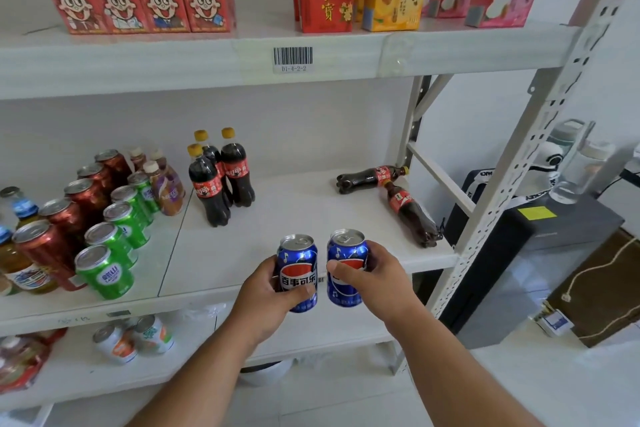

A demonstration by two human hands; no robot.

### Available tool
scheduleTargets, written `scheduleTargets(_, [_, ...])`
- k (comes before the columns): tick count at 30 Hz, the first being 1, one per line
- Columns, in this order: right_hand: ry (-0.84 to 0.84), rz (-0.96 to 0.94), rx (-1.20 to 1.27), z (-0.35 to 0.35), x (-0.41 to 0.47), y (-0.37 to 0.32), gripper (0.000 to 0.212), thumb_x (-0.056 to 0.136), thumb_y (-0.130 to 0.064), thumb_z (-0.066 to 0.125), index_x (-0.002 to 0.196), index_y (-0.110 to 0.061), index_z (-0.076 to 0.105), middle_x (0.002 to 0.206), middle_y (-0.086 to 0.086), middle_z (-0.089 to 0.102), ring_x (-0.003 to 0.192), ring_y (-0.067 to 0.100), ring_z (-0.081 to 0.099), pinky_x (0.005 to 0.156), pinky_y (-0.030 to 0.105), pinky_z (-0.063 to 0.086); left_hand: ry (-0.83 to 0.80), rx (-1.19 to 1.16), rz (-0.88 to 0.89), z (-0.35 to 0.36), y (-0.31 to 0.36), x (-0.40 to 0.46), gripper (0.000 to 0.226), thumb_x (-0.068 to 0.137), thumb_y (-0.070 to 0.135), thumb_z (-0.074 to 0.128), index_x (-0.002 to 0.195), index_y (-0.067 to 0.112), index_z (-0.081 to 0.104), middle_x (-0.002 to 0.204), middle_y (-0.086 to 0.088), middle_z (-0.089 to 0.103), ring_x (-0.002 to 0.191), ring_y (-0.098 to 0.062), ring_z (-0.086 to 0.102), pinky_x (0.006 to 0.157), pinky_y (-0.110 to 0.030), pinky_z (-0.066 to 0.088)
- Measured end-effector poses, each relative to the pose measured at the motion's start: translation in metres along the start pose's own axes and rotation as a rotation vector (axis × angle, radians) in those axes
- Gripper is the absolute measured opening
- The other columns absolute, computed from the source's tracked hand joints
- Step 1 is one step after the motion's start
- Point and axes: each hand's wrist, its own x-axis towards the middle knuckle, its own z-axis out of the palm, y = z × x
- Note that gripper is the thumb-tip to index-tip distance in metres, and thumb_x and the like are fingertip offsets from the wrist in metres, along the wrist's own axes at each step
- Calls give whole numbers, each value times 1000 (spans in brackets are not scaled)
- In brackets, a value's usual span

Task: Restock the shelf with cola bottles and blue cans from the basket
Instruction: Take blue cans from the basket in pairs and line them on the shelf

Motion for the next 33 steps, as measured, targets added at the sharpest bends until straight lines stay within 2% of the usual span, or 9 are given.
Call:
scheduleTargets(2, [-28, -3, 11, -11, 15, 0, 39, 85, -28, 86, 118, -29, 66, 105, -10, 75, 93, 7, 72, 65, 13, 53, 21, 7, -3, 8, 7, 9, 53, 83, 14, 87, 127, 34, 65, 113, 10, 78, 102, -3, 74, 92, -29, 60])
scheduleTargets(8, [-86, 8, 15, -32, 55, 6, 41, 83, -29, 87, 119, -28, 66, 108, -9, 76, 100, 12, 73, 83, 27, 59, 104, 0, -34, 31, 15, 28, 52, 83, 16, 87, 127, 34, 65, 116, 10, 76, 107, -4, 71, 79, -18, 53])
scheduleTargets(13, [-100, 27, -11, -32, 85, 17, 42, 82, -30, 88, 119, -27, 68, 108, -7, 77, 100, 13, 74, 90, 34, 61, 122, 9, -65, 39, 9, 48, 53, 83, 15, 88, 127, 33, 65, 115, 10, 77, 106, -5, 71, 88, -25, 57])
scheduleTargets(15, [-94, 42, -16, -30, 98, 18, 43, 81, -30, 88, 119, -28, 68, 108, -8, 77, 100, 12, 73, 90, 33, 61, 131, 4, -70, 38, 7, 60, 54, 82, 14, 88, 126, 34, 65, 115, 11, 77, 106, -4, 71, 94, -29, 58])
scheduleTargets(19, [-61, 67, -20, -20, 124, 18, 44, 79, -29, 90, 116, -28, 68, 105, -9, 77, 98, 11, 73, 84, 29, 59, 121, -10, -84, 28, 1, 91, 55, 82, 14, 89, 126, 34, 64, 115, 13, 76, 106, -4, 71, 87, -23, 54])
scheduleTargets(23, [-37, 66, -48, -5, 147, 18, 42, 79, -24, 90, 113, -31, 67, 104, -10, 76, 97, 8, 72, 76, 22, 54, 88, -3, -62, 15, -8, 124, 56, 81, 14, 89, 125, 37, 62, 114, 15, 75, 105, 0, 69, 91, -25, 54])
scheduleTargets(27, [-28, 62, -78, 10, 166, 23, 48, 79, -21, 89, 120, -29, 65, 107, -11, 75, 98, 6, 70, 75, 18, 52, 67, -5, -55, 7, -19, 149, 58, 79, 8, 90, 122, 36, 63, 113, 12, 76, 103, -3, 71, 89, -26, 55])
scheduleTargets(31, [-27, 56, -78, 18, 185, 27, 52, 79, -16, 89, 123, -27, 64, 106, -11, 75, 95, 4, 71, 73, 14, 51, 73, 10, -32, 2, -24, 173, 57, 74, 1, 91, 107, 39, 63, 106, 11, 76, 100, -6, 73, 84, -23, 57])
scheduleTargets(33, [-31, 45, -78, 20, 194, 29, 54, 79, -14, 88, 125, -28, 63, 107, -13, 74, 93, 1, 70, 69, 10, 51, 74, 13, -26, 1, -27, 185, 60, 72, 2, 92, 113, 35, 62, 109, 11, 75, 101, -6, 72, 81, -19, 55])
